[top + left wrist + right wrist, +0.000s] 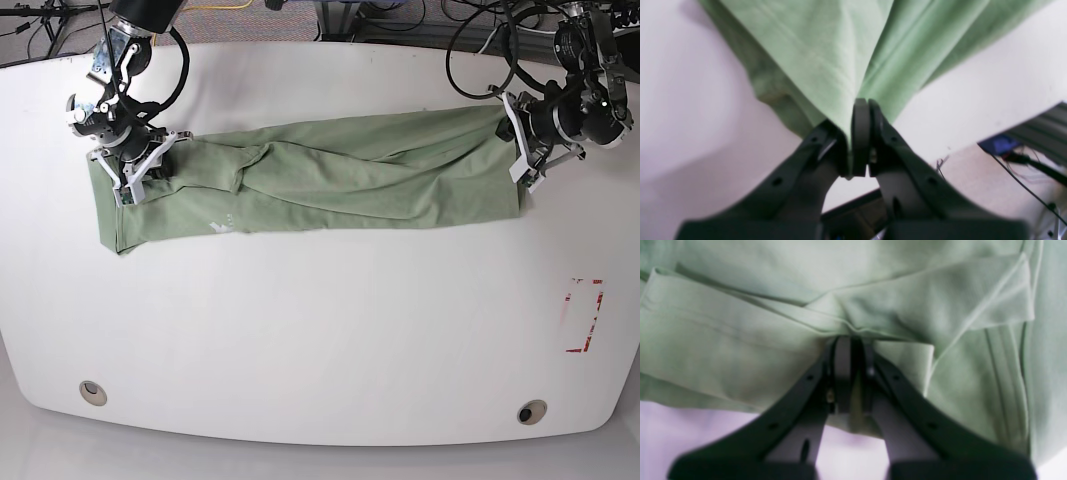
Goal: Fold the T-shirt properly
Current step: 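Pull the strip's end with the left gripper away from the right gripper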
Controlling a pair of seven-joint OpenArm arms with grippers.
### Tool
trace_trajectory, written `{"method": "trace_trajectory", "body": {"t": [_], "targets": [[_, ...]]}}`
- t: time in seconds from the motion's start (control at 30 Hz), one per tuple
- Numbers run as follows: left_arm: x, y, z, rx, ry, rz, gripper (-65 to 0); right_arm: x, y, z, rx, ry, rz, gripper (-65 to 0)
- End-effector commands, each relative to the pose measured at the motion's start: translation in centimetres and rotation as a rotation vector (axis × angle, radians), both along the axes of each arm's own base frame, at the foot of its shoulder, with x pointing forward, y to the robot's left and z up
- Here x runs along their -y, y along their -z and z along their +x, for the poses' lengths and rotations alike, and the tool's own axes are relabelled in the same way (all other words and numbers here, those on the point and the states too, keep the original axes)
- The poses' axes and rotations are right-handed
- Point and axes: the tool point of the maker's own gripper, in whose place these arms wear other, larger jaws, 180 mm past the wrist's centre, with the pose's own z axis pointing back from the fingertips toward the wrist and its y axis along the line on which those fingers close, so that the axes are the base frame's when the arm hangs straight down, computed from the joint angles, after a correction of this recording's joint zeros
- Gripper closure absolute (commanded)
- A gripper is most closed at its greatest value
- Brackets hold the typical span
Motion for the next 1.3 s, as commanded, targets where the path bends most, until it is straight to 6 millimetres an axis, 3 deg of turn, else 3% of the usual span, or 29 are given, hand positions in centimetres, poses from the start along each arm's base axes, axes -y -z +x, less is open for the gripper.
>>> {"method": "trace_trajectory", "body": {"t": [0.0, 0.23, 0.83, 1.27], "targets": [[-1.0, -0.5, -0.2, 0.005, 0.011, 0.029, 0.0, 0.5, 0.0, -0.1, -0.018, -0.005, -0.023, -4.0], [-1.8, -0.2, -1.2, -0.024, 0.02, 0.056, 0.0, 0.5, 0.0, -0.1, -0.018, -0.004, -0.023, -4.0], [-4.7, -0.6, -1.2, -0.046, 0.029, 0.136, 0.0, 0.5, 0.0, -0.2, -0.018, -0.004, -0.024, -4.0], [-4.7, -0.4, -1.6, -0.055, 0.061, 0.14, -0.6, 0.5, 0.0, -0.2, -0.02, -0.004, -0.024, -4.0]]}}
